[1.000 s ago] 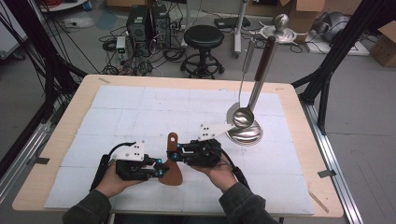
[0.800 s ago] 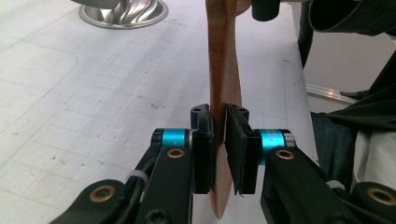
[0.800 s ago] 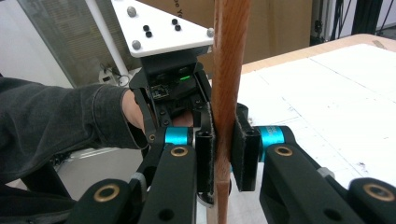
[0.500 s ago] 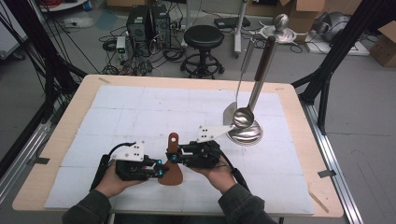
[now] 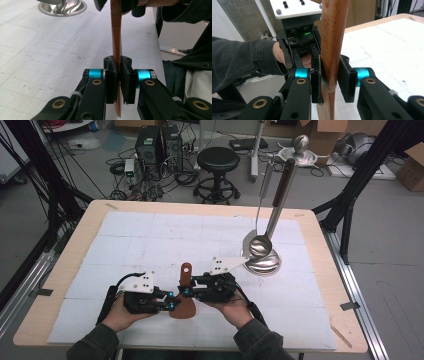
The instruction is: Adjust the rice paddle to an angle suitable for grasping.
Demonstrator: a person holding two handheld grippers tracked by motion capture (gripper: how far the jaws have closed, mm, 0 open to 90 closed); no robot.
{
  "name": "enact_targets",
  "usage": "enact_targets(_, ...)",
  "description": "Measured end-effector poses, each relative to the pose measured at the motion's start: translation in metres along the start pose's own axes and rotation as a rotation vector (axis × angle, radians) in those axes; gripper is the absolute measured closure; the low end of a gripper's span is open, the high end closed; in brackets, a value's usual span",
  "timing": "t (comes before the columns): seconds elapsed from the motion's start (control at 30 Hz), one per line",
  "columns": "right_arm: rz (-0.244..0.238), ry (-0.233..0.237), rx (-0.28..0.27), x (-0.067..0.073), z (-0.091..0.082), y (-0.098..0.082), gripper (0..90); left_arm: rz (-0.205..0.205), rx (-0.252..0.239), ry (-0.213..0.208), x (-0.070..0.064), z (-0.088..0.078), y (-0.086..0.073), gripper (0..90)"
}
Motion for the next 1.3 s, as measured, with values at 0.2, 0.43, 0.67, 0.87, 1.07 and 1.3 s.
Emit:
enact_targets(0.2, -0.011, -0.016, 0.004, 0.0006, -0.0005, 0.0000, 72.2, 0.000, 0.001, 0.001, -0.0002, -0.0001, 0.0000, 83.3)
enact_targets(0.43, -0.025, -0.051, 0.002, -0.0012, -0.0011, 0.0010, 70.5, -0.004, -0.008, 0.024, 0.0021, -0.0011, 0.0012, 83.6)
enact_targets(0.67, -0.025, -0.081, -0.003, -0.0043, -0.0010, 0.0028, 69.3, -0.007, -0.020, 0.059, 0.0065, -0.0030, 0.0024, 84.0)
enact_targets(0.87, -0.026, -0.102, -0.006, -0.0072, -0.0015, 0.0040, 68.8, -0.009, -0.025, 0.074, 0.0089, -0.0044, 0.0029, 84.3)
enact_targets(1.07, -0.017, -0.112, -0.007, -0.0080, -0.0010, 0.0039, 67.6, -0.009, -0.029, 0.078, 0.0093, -0.0045, 0.0027, 84.3)
enact_targets(1.3, -0.011, -0.125, -0.007, -0.0087, -0.0003, 0.0030, 65.2, -0.014, -0.033, 0.082, 0.0093, -0.0047, 0.0022, 84.3)
Point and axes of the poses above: each handheld gripper's, and its own axes: z roughly forward along the jaws, y roughly out of its top, x roughly to its left, the point moved 10 cm from there along z, roughly forward along the jaws, and after that the axes turned 6 degrees about -z, right-handed, at the moved point
